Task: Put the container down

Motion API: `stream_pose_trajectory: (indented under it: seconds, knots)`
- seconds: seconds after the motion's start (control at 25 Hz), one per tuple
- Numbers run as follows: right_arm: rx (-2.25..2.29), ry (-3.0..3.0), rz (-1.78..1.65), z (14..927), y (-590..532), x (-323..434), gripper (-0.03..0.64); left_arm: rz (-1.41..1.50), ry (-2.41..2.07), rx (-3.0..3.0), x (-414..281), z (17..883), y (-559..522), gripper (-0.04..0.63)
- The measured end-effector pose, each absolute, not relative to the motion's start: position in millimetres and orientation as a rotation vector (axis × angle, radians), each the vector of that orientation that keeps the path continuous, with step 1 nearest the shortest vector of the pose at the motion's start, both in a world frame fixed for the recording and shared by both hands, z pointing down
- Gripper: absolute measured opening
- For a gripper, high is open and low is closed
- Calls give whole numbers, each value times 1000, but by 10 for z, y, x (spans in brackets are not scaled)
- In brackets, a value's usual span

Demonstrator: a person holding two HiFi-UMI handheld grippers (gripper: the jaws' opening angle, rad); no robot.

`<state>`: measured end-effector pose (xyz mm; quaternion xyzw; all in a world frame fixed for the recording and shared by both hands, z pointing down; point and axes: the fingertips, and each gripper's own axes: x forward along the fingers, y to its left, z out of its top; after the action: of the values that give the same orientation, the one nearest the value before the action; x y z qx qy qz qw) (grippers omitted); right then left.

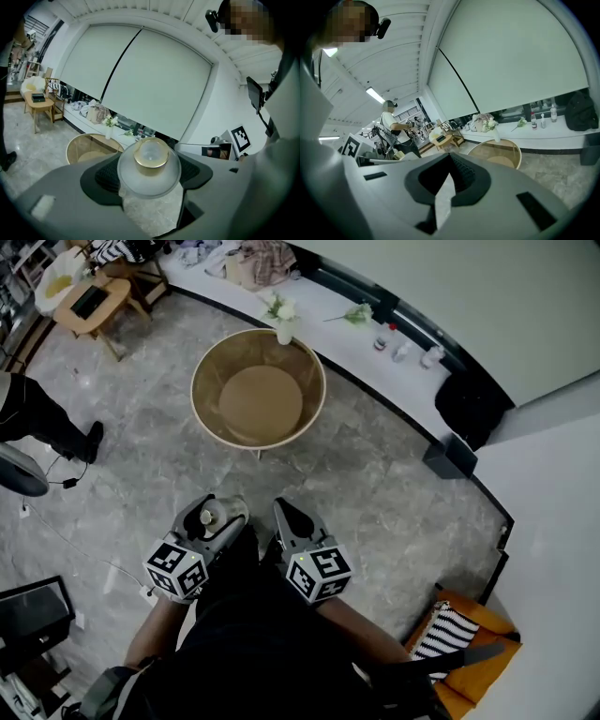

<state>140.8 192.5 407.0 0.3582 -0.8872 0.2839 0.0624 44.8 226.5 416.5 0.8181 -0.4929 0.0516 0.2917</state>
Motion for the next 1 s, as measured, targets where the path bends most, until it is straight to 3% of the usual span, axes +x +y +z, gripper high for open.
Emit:
stream_pose_trajectory:
  seconds: [1.0]
  knots:
    - [1255,-2681,825,3829,766,870,8,147,-1202,2282,-97,3974,1056,342]
